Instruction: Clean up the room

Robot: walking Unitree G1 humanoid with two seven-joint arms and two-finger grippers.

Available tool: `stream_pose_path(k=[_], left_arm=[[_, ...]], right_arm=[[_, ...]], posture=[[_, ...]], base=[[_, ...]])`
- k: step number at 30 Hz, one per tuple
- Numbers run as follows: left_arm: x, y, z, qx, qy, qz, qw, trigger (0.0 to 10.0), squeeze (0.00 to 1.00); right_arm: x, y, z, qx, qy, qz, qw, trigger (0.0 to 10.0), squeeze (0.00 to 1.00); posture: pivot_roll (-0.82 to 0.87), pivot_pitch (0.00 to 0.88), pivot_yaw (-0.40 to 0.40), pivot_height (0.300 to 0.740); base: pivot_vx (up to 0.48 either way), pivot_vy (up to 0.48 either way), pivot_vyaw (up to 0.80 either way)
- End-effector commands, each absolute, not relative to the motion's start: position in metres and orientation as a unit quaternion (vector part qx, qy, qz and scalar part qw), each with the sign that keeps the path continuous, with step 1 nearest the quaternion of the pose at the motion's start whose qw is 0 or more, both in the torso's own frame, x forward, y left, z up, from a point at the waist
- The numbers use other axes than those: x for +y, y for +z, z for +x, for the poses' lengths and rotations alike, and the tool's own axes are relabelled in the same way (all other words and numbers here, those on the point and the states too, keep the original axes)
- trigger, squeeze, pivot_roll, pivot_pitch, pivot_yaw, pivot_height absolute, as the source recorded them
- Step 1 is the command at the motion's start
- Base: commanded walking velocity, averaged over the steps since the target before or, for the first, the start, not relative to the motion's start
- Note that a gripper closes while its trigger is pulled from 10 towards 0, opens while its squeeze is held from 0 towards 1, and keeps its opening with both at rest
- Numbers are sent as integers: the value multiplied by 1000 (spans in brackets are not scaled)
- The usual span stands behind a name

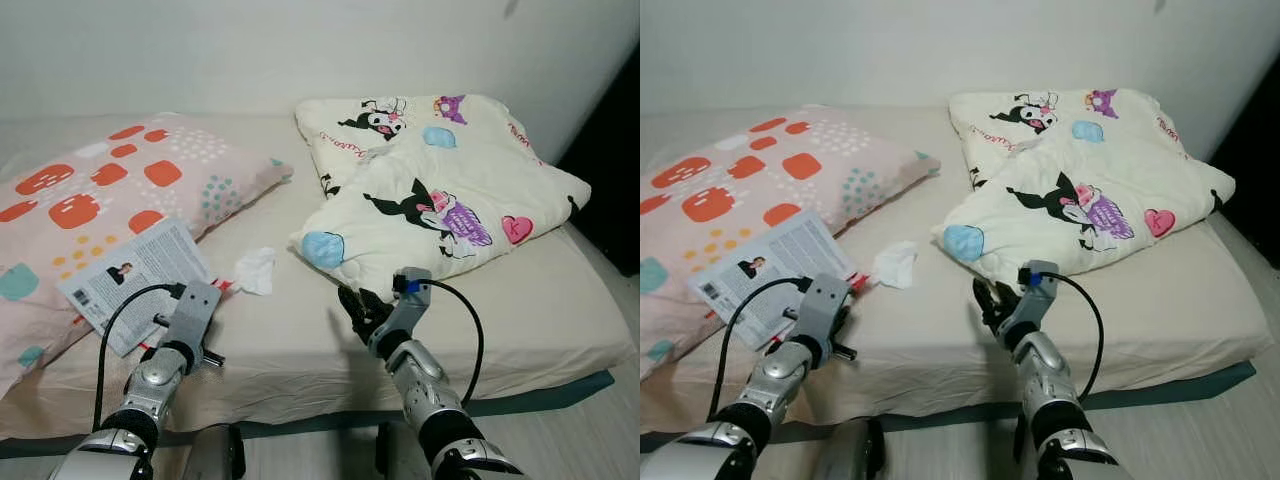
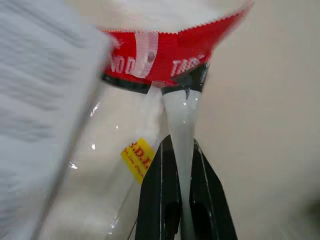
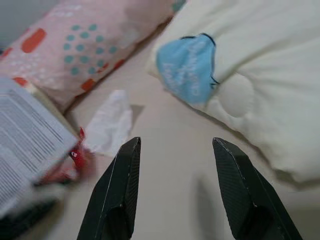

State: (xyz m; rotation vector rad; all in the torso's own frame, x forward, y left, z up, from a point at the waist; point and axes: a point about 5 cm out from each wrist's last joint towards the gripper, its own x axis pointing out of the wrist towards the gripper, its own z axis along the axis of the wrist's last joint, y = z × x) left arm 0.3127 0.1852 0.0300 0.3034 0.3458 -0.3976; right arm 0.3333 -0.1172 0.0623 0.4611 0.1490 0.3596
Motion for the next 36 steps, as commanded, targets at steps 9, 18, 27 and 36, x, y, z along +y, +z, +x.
stream_pose_path(k=[9,18,27,36], left_arm=[[184,39,314,141,-239,-9,961,0,0],[200,55,326,92,-154,-130,975,0,0],[225,42,306,73,-149,-323,932,0,0],[249,20,280,101,-88,-349,928,0,0]], right_arm=[[-111,75,342,59,195,243,949,10000,0],[-112,80,345,46,198,242,949,10000,0],[-122,82,349,41,185,249,950,10000,0],[-122,84,350,41,187,248,950,10000,0]], posture=[[117,34,-66,556],[112,17,-69,556],[124,0,-82,556],[137,0,-84,556]], base=[[0,0,0],[0,0,0],[0,0,481],[0,0,760]])
